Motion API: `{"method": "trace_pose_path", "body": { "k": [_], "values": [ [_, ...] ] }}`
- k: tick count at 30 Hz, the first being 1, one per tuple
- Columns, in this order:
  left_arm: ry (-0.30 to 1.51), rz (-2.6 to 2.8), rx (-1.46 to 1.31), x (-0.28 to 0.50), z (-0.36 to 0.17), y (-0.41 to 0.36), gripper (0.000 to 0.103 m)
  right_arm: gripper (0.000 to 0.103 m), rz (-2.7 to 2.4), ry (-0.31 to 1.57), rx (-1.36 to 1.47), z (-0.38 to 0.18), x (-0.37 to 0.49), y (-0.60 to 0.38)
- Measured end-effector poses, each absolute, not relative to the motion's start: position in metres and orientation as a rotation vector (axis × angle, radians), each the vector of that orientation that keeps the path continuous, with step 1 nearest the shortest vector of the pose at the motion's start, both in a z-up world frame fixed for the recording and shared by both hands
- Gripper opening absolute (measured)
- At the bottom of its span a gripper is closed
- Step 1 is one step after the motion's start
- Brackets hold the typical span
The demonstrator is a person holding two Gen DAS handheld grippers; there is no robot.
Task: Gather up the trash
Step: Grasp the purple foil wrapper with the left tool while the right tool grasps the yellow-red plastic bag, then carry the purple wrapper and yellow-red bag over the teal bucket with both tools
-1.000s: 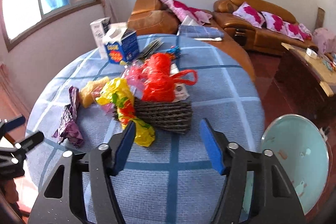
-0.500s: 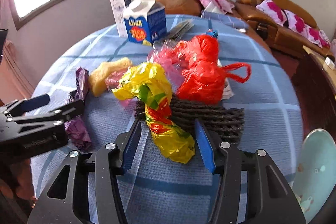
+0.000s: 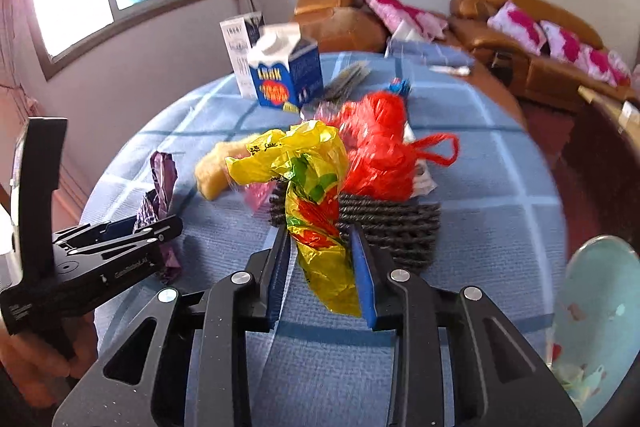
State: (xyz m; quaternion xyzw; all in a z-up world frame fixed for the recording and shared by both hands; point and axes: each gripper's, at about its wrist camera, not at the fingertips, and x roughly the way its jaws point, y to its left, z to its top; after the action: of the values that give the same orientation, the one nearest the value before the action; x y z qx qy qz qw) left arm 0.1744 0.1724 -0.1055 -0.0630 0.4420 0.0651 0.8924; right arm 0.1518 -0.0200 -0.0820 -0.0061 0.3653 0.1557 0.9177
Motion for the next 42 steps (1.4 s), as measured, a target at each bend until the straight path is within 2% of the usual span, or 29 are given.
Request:
{"method": "trace_pose_path", "body": {
  "k": [6,16,42],
  "values": [
    [0.868,0.152,-0.077,0.159,-0.095,0.166,0.036,0.031,0.269,0.676,-0.024,-0.063,0.129,-0.034],
    [0.806,0.082,-0.014,0.13,-0.075,0.135,0.029,0.031,0.191,0.668,0.041,-0.063,0.111,-0.07],
    [0.752,-0.102,0.107,0.103,-0.051,0.032,0.027,0.031,0.015,0.616,0.131,-0.059,0.064,-0.159]
  ]
}}
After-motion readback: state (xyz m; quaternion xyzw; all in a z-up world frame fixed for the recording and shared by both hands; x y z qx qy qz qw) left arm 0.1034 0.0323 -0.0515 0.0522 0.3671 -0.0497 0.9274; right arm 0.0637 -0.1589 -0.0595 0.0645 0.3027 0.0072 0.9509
